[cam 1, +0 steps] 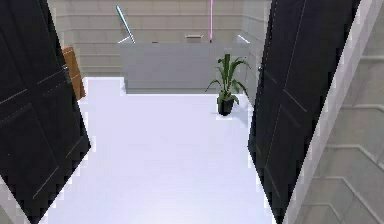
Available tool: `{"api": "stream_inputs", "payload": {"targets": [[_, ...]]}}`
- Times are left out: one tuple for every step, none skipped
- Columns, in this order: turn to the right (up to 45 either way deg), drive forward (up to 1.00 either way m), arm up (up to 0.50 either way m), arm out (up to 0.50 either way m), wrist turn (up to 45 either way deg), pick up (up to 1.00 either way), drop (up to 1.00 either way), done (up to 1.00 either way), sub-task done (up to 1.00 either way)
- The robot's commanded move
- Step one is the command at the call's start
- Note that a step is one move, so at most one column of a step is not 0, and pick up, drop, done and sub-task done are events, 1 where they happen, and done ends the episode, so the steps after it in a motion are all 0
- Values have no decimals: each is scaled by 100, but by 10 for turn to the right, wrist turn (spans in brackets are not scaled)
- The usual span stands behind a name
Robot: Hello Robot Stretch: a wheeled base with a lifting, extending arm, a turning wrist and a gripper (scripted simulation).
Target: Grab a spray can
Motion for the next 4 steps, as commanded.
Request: {"api": "stream_inputs", "payload": {"targets": [[0, 0, 0, 0, 450, 0, 0, 0, 0], [0, 0, 0, 0, 270, 0, 0, 0, 0], [0, 0, -30, 0, 0, 0, 0, 0, 0], [0, 0, 0, 0, 0, 100, 0, 0, 0]]}}
